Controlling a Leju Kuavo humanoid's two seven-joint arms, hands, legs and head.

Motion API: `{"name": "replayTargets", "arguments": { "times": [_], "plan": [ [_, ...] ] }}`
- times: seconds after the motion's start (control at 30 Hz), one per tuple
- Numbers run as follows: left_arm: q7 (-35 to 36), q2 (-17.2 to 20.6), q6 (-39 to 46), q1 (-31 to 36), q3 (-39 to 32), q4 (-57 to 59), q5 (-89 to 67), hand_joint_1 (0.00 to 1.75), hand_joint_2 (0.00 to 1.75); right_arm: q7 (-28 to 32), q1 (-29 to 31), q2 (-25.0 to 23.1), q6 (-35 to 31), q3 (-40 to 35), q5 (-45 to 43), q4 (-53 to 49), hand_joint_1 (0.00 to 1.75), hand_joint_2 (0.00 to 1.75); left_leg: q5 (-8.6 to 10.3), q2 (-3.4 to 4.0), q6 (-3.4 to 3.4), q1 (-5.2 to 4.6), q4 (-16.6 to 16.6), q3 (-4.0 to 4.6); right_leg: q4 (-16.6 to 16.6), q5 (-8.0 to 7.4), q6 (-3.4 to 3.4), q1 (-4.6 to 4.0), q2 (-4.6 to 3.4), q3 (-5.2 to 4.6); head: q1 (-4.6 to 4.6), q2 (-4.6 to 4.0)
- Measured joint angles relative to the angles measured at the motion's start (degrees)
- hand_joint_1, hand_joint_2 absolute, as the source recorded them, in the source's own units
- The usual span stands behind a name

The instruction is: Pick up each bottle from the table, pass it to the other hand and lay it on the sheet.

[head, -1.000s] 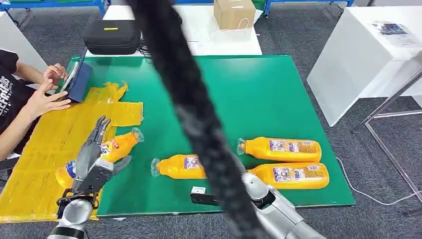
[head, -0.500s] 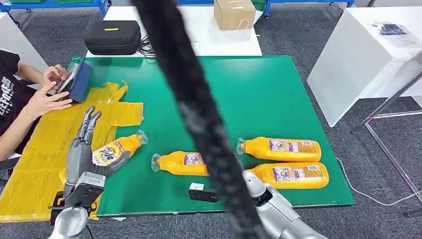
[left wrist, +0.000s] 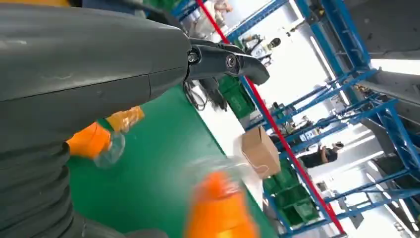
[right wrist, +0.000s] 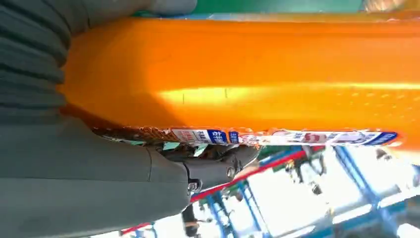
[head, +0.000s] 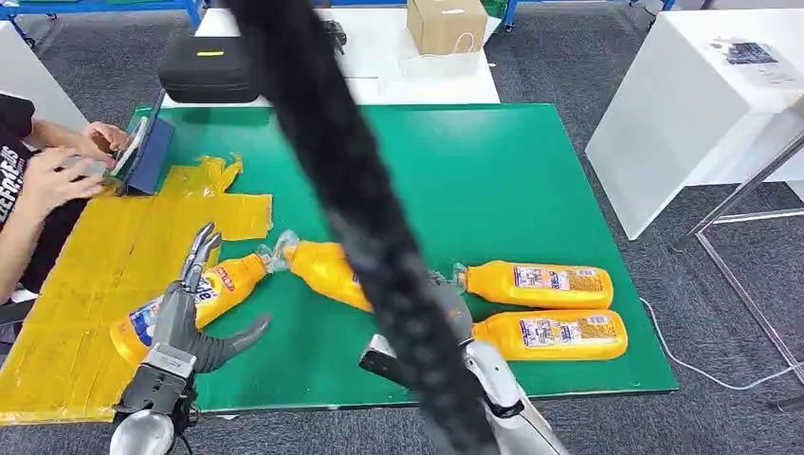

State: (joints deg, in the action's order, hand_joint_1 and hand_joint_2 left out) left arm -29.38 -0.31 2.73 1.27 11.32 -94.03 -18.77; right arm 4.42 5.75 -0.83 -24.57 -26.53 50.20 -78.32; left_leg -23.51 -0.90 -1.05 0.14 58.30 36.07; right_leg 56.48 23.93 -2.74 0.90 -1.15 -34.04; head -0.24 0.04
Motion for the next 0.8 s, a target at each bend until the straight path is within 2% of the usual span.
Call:
{"name": "replayTargets", "arguments": {
  "times": [0.13, 0.37, 0.43, 0.7, 0.8],
  "plan": [
    [0.63, -0.13, -3.88, 0.08, 1.11, 0.00, 3.60, 0.00, 1.75, 7.03, -1.90, -2.16, -4.30, 3.54, -9.16, -2.90, 1.75, 1.75, -0.01, 0.06, 0.00, -0.01, 0.00, 0.03, 0.00, 0.00, 0.00, 0.01, -0.01, -0.03, 0.00, 0.00],
    [1.99, -0.31, -7.78, 1.65, 4.72, 1.47, 8.92, 0.00, 1.75, 16.09, -3.32, -5.51, -4.28, 7.47, -24.09, -4.63, 1.75, 1.75, 0.00, 0.03, -0.01, -0.02, 0.00, 0.02, 0.00, -0.03, -0.01, 0.02, -0.01, -0.01, 0.00, 0.00],
    [2.32, -0.28, -8.41, 2.25, 5.75, 2.10, 10.31, 0.00, 1.75, 17.07, -3.45, -6.18, -2.82, 7.84, -26.92, -4.65, 1.75, 1.75, 0.00, 0.04, -0.01, -0.02, 0.00, 0.02, 0.00, -0.03, -0.01, 0.02, -0.01, -0.01, 0.00, 0.00],
    [2.45, -0.31, -8.76, 3.23, 7.26, 3.41, 10.99, 0.00, 1.75, 17.57, -3.75, -7.30, -2.10, 8.28, -27.99, -4.65, 1.75, 1.75, 0.00, 0.05, 0.00, -0.01, 0.00, 0.03, 0.00, -0.02, -0.01, 0.02, -0.01, -0.03, 0.00, 0.00],
    [2.67, -0.31, -10.36, 3.62, 7.39, 3.80, 12.96, 0.00, 1.75, 18.20, -3.71, -7.45, 0.69, 8.32, -30.14, -4.63, 1.75, 1.75, 0.00, 0.02, 0.00, -0.01, 0.00, 0.04, 0.00, -0.02, -0.01, 0.02, -0.01, -0.02, 0.00, 0.00]
  ]
}}
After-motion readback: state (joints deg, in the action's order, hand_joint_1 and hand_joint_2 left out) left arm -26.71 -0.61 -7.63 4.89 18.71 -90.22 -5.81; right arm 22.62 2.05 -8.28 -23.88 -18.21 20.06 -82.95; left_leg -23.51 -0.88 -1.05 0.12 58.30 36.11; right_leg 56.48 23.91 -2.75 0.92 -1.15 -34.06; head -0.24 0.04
